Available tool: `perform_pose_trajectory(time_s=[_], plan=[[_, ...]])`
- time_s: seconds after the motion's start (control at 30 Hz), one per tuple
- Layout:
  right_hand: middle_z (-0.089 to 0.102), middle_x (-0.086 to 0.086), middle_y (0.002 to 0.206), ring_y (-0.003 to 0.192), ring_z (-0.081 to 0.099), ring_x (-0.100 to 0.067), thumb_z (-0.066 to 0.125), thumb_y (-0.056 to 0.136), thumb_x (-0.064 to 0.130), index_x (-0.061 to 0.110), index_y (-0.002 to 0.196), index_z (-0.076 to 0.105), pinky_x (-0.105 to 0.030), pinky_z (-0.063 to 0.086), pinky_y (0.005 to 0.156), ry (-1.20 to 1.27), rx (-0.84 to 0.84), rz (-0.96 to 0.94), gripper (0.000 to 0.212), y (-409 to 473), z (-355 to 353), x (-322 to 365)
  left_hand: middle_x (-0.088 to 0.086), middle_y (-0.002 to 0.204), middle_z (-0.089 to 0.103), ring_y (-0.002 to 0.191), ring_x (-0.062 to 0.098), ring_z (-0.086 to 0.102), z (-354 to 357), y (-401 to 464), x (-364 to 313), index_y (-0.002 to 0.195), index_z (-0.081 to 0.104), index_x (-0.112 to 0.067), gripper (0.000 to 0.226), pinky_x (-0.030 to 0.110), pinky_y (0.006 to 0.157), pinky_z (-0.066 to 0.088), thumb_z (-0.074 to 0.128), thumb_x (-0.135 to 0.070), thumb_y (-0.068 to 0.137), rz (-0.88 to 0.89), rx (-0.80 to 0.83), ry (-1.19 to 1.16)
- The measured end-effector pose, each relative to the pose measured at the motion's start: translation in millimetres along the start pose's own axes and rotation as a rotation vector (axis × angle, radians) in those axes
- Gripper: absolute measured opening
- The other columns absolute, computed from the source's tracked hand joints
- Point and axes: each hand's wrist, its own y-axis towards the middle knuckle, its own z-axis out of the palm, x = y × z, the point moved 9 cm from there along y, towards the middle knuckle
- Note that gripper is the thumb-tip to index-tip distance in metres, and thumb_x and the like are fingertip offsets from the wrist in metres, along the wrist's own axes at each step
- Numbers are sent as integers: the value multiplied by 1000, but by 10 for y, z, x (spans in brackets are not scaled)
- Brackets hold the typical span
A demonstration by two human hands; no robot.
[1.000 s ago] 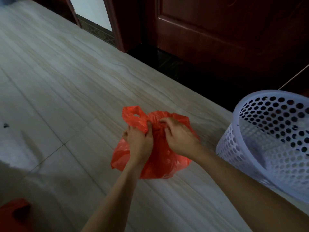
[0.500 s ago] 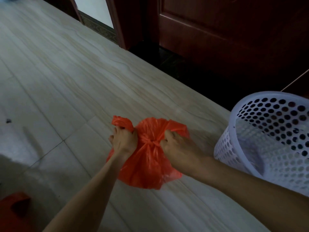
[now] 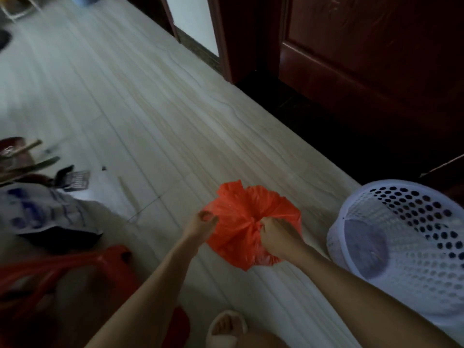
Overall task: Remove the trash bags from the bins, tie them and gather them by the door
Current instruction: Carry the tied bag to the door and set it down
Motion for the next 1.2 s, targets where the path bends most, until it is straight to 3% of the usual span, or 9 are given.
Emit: perform_pose_trajectory(time_s=[0.03,0.07,0.13,0.33,0.53,0.63,0.93,1.1,1.2], plan=[[66,-22,101,91,62,-35,39,88,14,7,86,58,-37,46,77,-13,7,4,20,-121,-79,117,19,91,69,78,15,70,-95,-162,-23,109,60,6,27,25,67,53,55,-13,90,14,-18,44],[66,-23,102,92,62,-36,40,87,13,5,87,59,-37,46,77,-27,7,19,21,-238,-183,240,22,111,65,100,26,65,-177,-325,-86,118,57,2,33,33,83,50,54,-15,89,51,-30,116],[65,-25,106,98,61,-38,40,86,10,0,92,60,-37,46,79,-55,-2,68,23,-489,-548,608,20,126,58,116,32,55,-551,-750,-335,125,53,-5,38,35,96,42,52,-20,90,92,-59,216],[64,-25,107,98,60,-38,40,85,7,-2,91,61,-33,45,77,-161,33,155,24,-1193,-1628,1851,13,131,52,120,33,50,-1989,-1847,-1112,129,49,-15,41,48,100,42,48,-29,90,195,-149,219],[65,-24,109,104,58,-40,43,84,14,3,95,63,-38,46,85,-217,-38,224,26,-1606,-2524,2814,12,126,58,118,30,53,-3225,-2576,-1566,127,52,-11,38,41,99,41,49,-23,90,218,-267,131],[65,-23,109,104,59,-38,44,84,18,5,98,62,-37,46,83,-251,-96,171,26,-1467,-3002,3469,11,130,54,121,29,50,-3738,-2644,-1769,130,48,-13,40,41,100,39,48,-22,91,197,-298,67],[64,-19,107,104,57,-35,41,89,22,7,98,56,-36,43,84,-208,-167,-61,23,-193,-3699,5123,13,134,49,123,27,48,-5064,-1731,-2451,132,46,-12,45,40,102,40,50,-26,90,199,-443,14],[64,-16,92,89,58,-32,39,91,21,11,80,49,-35,41,77,-220,-77,-197,17,855,-3934,5990,12,136,48,124,27,46,-5925,-908,-2916,134,44,-12,46,45,104,40,49,-28,91,142,-524,36],[57,-6,78,77,54,-24,38,93,22,13,78,50,-33,41,71,-241,-2,-290,21,1471,-3989,6650,11,136,48,123,28,47,-6521,-496,-3064,134,43,-13,47,45,103,40,48,-29,91,67,-577,54]])
